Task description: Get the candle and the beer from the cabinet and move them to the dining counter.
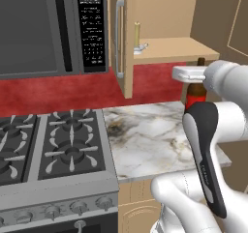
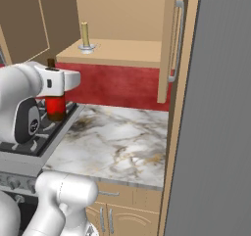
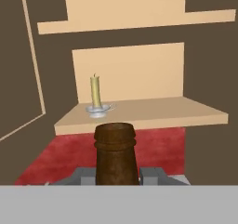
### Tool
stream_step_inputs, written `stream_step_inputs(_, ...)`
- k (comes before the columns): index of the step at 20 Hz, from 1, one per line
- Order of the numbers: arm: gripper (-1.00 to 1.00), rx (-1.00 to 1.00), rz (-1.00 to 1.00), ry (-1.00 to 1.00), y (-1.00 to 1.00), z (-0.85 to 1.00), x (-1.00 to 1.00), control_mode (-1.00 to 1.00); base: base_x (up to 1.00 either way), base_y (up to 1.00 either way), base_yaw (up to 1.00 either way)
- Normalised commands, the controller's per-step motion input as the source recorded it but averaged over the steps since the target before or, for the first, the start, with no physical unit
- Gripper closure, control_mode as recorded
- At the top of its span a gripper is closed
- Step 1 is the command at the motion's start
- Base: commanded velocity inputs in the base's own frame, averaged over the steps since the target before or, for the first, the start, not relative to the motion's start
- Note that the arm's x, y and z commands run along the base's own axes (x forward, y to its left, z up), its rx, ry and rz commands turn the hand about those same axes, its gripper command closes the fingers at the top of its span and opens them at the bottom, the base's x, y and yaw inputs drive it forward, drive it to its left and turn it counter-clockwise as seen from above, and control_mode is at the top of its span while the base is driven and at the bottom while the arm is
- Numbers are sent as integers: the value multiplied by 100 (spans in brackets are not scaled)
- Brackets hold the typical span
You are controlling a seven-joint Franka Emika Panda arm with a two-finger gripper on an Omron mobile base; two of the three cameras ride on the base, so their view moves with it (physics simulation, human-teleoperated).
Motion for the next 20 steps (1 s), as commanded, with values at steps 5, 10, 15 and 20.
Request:
stream_step_inputs(5, 100, 0, 3, 0, 0, -3, 0, -100, 0, 0, 0)
stream_step_inputs(10, 100, 0, 0, 0, 0, -2, 0, -100, 0, 0, 0)
stream_step_inputs(15, 100, 0, 0, 0, 0, 0, 0, 100, 0, 0, 0)
stream_step_inputs(20, 100, 0, 0, 0, 0, 0, 0, 100, -48, 0, 5)
